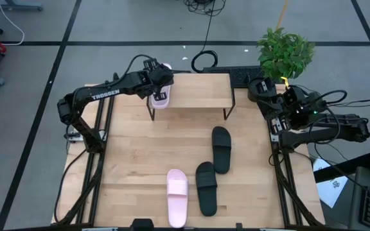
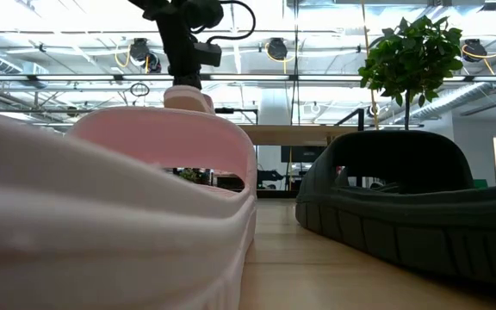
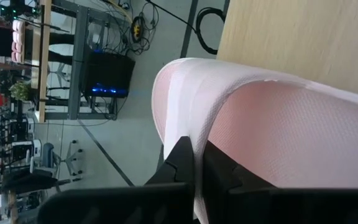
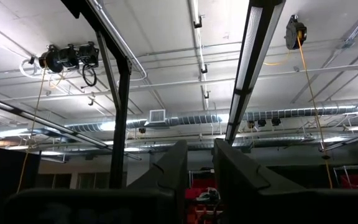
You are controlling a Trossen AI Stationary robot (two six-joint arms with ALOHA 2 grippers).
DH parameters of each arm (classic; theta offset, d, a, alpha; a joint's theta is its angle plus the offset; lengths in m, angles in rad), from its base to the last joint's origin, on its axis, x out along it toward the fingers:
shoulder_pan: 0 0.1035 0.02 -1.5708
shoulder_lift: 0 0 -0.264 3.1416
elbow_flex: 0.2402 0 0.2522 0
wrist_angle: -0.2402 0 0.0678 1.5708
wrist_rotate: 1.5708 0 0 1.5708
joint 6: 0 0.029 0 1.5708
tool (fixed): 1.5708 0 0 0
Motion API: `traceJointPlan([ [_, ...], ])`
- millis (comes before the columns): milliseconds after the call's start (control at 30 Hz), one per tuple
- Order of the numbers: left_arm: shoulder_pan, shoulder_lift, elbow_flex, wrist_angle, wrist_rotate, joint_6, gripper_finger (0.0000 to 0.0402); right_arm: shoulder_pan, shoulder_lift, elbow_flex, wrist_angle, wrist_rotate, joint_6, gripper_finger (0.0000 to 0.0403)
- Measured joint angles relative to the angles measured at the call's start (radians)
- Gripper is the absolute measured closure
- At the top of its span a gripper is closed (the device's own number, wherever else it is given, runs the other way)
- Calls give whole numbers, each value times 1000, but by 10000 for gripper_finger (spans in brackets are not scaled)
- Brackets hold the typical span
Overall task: Pick and place slides into the shelf
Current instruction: Put the top pink slipper on the shelf
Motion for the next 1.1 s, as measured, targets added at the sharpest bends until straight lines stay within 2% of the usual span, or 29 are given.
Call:
traceJointPlan([
  [433,-1,0,0,0,11,1,402,0,0,0,0,0,0,332],
  [700,-18,0,-82,41,-27,27,401,0,0,0,0,0,0,332],
  [1100,-15,0,-91,83,-20,44,401,0,0,0,0,0,-4,332],
])
